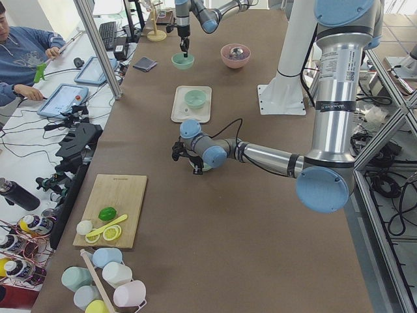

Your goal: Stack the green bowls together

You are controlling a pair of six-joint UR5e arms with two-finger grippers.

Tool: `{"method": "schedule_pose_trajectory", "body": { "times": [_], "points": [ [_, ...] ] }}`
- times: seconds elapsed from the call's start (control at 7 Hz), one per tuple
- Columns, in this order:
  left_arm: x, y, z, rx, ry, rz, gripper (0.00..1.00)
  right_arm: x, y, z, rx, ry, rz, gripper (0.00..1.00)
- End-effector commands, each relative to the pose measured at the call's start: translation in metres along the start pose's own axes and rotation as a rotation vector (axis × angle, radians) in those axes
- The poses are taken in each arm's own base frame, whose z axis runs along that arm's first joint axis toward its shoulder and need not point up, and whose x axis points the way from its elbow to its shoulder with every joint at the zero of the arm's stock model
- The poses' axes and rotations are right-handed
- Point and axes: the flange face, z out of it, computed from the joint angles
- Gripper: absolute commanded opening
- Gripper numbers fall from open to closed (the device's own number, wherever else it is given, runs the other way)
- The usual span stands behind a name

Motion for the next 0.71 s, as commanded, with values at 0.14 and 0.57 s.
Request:
{"method": "schedule_pose_trajectory", "body": {
  "times": [0.14,0.57],
  "points": [
    [0.014,-0.006,-0.004,-0.011,0.030,0.010,0.00,-0.056,0.019,0.020,0.025,-0.003,0.034,0.00],
    [0.046,-0.026,-0.014,-0.021,0.054,0.014,0.00,-0.107,0.051,0.029,0.009,-0.035,0.065,0.00]
  ]
}}
